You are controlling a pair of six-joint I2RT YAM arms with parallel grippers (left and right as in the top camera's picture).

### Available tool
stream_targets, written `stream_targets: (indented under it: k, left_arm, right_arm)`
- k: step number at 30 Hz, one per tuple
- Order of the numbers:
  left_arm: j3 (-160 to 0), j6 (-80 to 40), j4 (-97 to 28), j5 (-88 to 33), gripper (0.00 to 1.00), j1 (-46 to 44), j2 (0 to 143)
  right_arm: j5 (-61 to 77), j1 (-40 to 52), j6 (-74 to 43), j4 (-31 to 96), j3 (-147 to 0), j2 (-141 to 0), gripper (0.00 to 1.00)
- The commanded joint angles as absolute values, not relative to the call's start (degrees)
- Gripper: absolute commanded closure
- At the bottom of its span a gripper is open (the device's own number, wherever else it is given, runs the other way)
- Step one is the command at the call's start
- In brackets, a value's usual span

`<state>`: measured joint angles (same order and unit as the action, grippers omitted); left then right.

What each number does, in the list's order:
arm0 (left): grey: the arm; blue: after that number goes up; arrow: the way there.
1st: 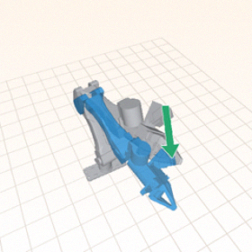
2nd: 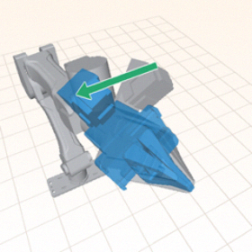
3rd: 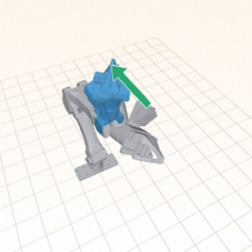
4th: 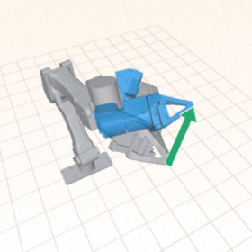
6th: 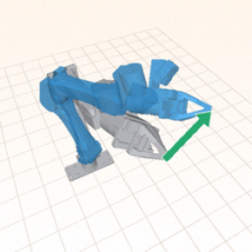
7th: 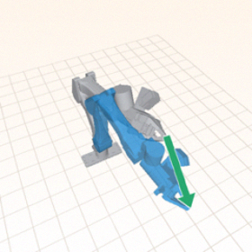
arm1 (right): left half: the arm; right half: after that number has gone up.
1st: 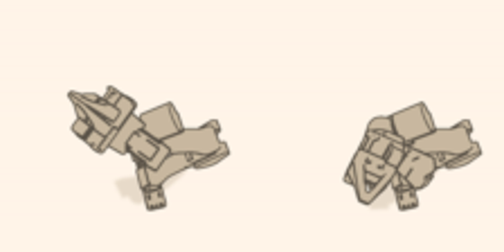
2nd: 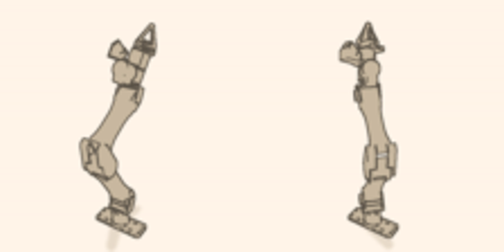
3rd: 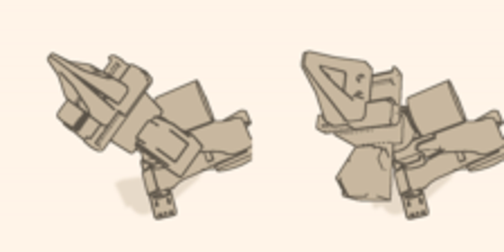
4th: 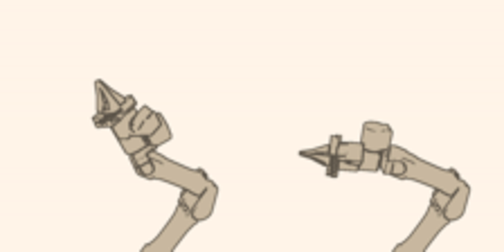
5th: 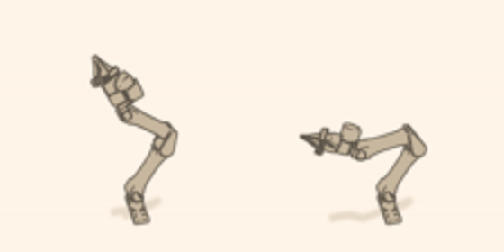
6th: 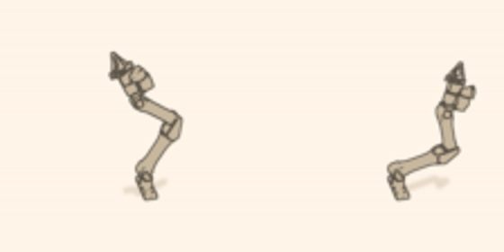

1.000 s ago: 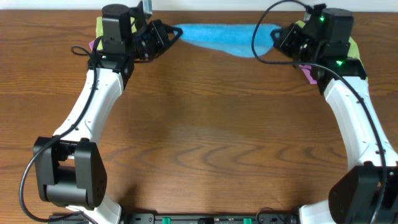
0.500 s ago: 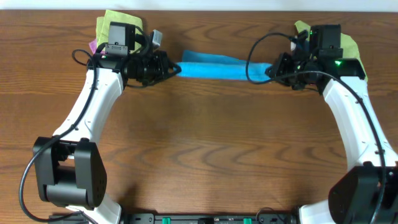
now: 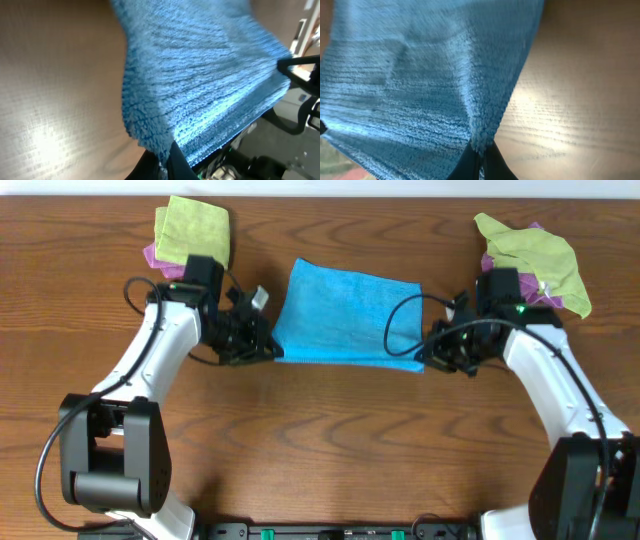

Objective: Fold the cloth
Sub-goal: 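Lower the held edge onto the cloth with both grippers, folding it in half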

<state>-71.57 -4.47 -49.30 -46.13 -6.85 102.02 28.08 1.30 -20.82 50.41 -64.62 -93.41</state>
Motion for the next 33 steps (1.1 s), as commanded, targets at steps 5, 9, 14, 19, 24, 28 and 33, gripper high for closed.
stream_targets:
  k: [5, 9, 14, 19, 24, 28, 33]
  left_arm:
    - [-64.38, -2.52, -48.88, -41.80, 0.94, -5.30, 101.03]
    - [-60.25, -2.57, -47.79, -41.80, 0.94, -5.72, 99.31]
    - [-55.46, -2.57, -47.05, -41.78, 0.94, -6.46, 96.57]
    - [-51.64, -3.46, -46.68, -41.76, 0.94, -6.46, 92.31]
    - [-50.78, -6.42, -44.58, -41.63, 0.94, -6.46, 88.99]
    - [-50.78, -12.84, -38.13, -41.54, 0.94, -6.44, 87.94]
    - [-50.78, -20.34, -27.90, -39.86, 0.94, -6.46, 87.94]
  right_arm:
    - [22.41, 0.43, -19.18, 47.72, -56.51, -86.56, 0.99]
    - [22.46, 0.40, -19.20, 46.37, -51.90, -83.57, 0.99]
    - [22.48, 0.40, -19.25, 46.24, -47.70, -81.36, 0.99]
    - [22.46, 0.40, -19.27, 46.28, -43.90, -79.50, 0.99]
    - [22.28, 0.40, -20.88, 43.44, -43.20, -78.26, 0.99]
    - [22.28, 0.40, -23.27, 37.95, -43.22, -77.84, 0.99]
    - [20.75, 0.40, -27.70, 28.03, -43.22, -77.91, 0.99]
